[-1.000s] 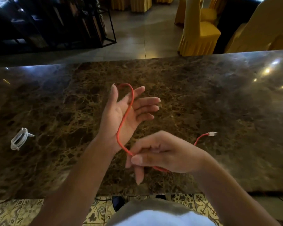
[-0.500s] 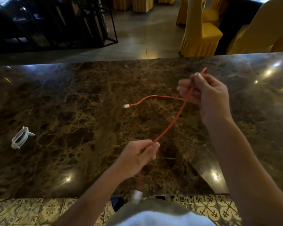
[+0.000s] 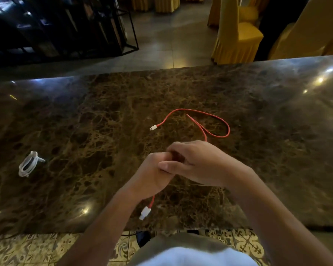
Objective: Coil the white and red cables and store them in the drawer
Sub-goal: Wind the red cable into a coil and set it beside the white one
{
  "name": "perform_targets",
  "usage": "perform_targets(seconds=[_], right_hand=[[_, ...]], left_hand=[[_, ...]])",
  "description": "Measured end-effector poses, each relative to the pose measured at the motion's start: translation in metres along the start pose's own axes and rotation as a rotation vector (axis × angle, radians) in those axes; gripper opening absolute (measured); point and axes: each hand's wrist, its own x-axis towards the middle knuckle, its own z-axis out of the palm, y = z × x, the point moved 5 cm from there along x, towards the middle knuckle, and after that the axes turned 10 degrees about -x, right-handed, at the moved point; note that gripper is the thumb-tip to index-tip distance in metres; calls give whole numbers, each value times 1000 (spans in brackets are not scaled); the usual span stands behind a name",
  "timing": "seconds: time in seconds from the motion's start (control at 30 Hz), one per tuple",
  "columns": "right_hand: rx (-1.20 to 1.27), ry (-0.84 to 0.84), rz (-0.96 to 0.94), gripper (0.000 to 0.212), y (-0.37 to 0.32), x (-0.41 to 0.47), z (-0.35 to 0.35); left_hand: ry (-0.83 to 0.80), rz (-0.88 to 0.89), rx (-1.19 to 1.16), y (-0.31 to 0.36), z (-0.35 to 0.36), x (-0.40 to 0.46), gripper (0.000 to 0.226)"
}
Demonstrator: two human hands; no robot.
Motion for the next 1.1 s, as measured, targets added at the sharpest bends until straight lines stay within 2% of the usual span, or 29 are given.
perform_targets(seconds=[0.07,0.1,0.17,0.27,0.37,0.6,0.73,0.83,0.9,1.0,1.1], right_hand=[[42,-21,64,43,7,0,-2],[36,-13,79,39,11,-1,-4],[64,12,55,31,17,-3,-10],[346,54,-84,27,21,-9,-21],[636,142,-167,27,27,-13,-34],[947,243,-240,17,32,-16,-40],[1016,328,-210,17,39,-13,-39],[907,374,-224,19,42,-11,-42],[829,367,-247,17,40,-9,-45],[708,355,-255,8,36,-2,-46],[681,362,-230,7,35,7,-41]], left_hand=[[41,77,165,1,-13,-2,9],[68,102,242,0,-18,-4,6],[88,128,364,-6,-22,-7,13],[106,206,520,-9,-25,-12,11],[141,175,496,-19,-28,-13,14],[105,232,346,-6,-12,-15,16],[174,285,284,3,-4,-18,24],[194,225,317,-2,-1,-15,21],[145,92,366,-8,0,-10,23],[-107,-113,412,-14,10,-5,34],[-342,-143,444,-4,28,-7,45]])
